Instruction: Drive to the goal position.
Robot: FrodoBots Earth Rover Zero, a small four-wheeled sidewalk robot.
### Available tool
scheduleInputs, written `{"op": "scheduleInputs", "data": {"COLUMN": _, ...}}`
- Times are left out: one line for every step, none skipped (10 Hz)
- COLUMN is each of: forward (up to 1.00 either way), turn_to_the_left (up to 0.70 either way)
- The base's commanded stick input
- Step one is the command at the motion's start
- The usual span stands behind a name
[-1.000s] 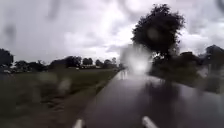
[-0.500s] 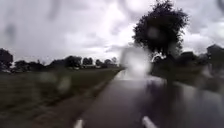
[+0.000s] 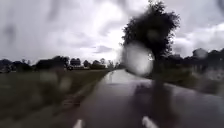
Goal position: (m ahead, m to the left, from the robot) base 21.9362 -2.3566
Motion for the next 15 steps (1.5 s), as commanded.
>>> {"op": "scheduleInputs", "data": {"forward": 0.85, "turn_to_the_left": -0.34}}
{"op": "scheduleInputs", "data": {"forward": 0.85, "turn_to_the_left": -0.34}}
{"op": "scheduleInputs", "data": {"forward": 0.85, "turn_to_the_left": -0.34}}
{"op": "scheduleInputs", "data": {"forward": 0.85, "turn_to_the_left": 0.0}}
{"op": "scheduleInputs", "data": {"forward": 0.85, "turn_to_the_left": 0.0}}
{"op": "scheduleInputs", "data": {"forward": 0.85, "turn_to_the_left": 0.0}}
{"op": "scheduleInputs", "data": {"forward": 0.85, "turn_to_the_left": 0.0}}
{"op": "scheduleInputs", "data": {"forward": 0.85, "turn_to_the_left": 0.0}}
{"op": "scheduleInputs", "data": {"forward": 0.85, "turn_to_the_left": 0.0}}
{"op": "scheduleInputs", "data": {"forward": 0.85, "turn_to_the_left": 0.0}}
{"op": "scheduleInputs", "data": {"forward": 0.85, "turn_to_the_left": 0.0}}
{"op": "scheduleInputs", "data": {"forward": 0.85, "turn_to_the_left": 0.0}}
{"op": "scheduleInputs", "data": {"forward": 0.85, "turn_to_the_left": 0.0}}
{"op": "scheduleInputs", "data": {"forward": 0.85, "turn_to_the_left": 0.0}}
{"op": "scheduleInputs", "data": {"forward": 0.85, "turn_to_the_left": 0.0}}
